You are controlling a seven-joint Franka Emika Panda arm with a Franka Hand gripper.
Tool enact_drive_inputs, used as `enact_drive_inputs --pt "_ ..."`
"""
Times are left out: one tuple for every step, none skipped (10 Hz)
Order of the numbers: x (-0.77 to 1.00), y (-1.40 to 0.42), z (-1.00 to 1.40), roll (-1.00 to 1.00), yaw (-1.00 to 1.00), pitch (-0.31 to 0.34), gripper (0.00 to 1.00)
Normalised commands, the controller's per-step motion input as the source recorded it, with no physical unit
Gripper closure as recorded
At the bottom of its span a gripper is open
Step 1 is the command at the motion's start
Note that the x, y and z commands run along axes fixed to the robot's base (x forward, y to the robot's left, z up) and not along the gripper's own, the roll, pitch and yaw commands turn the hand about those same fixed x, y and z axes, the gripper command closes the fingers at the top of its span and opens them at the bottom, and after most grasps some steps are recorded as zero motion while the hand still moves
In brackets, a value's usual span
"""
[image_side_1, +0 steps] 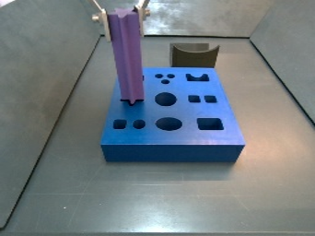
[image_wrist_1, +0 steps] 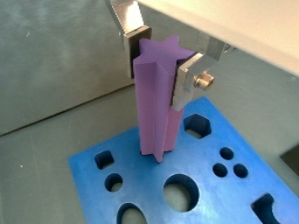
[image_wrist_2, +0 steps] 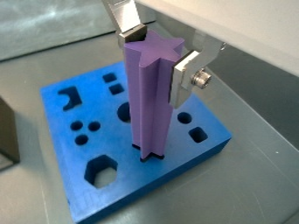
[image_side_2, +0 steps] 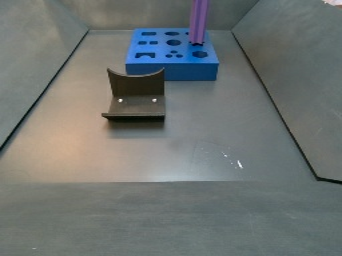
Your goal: Insert the star object.
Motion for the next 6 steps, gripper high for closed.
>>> enact_drive_inputs --pt "0.0 0.04 -0.43 0.03 0.21 0.0 1.0" --pt "-0.15 0.0 -0.47 0.03 0.24 0.0 1.0" --pt "-0.17 0.0 -0.5 0.0 0.25 0.0 1.0" --pt "0.0 0.0 -0.65 -0.04 0.14 0.0 1.0" --pt "0.06 0.0 -0.88 0.0 0.03 -0.036 1.0" --pt "0.15 -0.02 -0.93 0.05 0.0 0.0 1.0"
